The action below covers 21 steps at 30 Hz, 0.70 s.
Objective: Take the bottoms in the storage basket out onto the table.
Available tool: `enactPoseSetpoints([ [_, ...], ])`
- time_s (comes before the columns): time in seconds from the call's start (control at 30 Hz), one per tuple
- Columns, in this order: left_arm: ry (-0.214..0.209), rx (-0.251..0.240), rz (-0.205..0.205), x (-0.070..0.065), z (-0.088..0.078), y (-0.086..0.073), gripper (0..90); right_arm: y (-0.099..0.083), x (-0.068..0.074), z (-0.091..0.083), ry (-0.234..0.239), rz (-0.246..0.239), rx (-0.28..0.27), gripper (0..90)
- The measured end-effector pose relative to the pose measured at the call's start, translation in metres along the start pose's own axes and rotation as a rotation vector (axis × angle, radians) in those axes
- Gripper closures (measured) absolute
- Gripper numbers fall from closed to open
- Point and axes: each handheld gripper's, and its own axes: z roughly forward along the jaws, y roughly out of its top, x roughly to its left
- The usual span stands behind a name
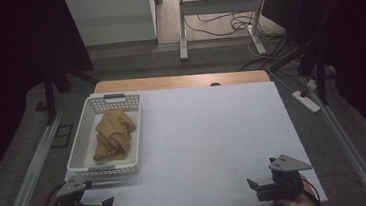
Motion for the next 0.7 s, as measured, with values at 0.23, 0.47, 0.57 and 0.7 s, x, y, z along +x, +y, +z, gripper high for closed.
enactPoseSetpoints([
  [0.23,-0.03,-0.032,-0.002,-0.0007,-0.0033,0.0027,0.0,0.0001,0.0002,0.0004,0.0,-0.002,0.002,0.0],
  [0.47,-0.048,-0.05,0.002,-0.001,-0.005,0.0045,0.0,0.0002,0.0006,0.0009,-0.001,-0.01,0.008,0.0],
  [0.57,-0.057,-0.049,0.007,-0.0009,-0.0045,0.0051,0.0,0.0002,0.0007,0.001,-0.001,-0.011,0.009,0.0],
  [0.7,-0.074,-0.058,0.01,-0.0004,-0.0051,0.0062,0.0,0.0003,0.001,0.0011,-0.002,-0.012,0.011,0.0],
])
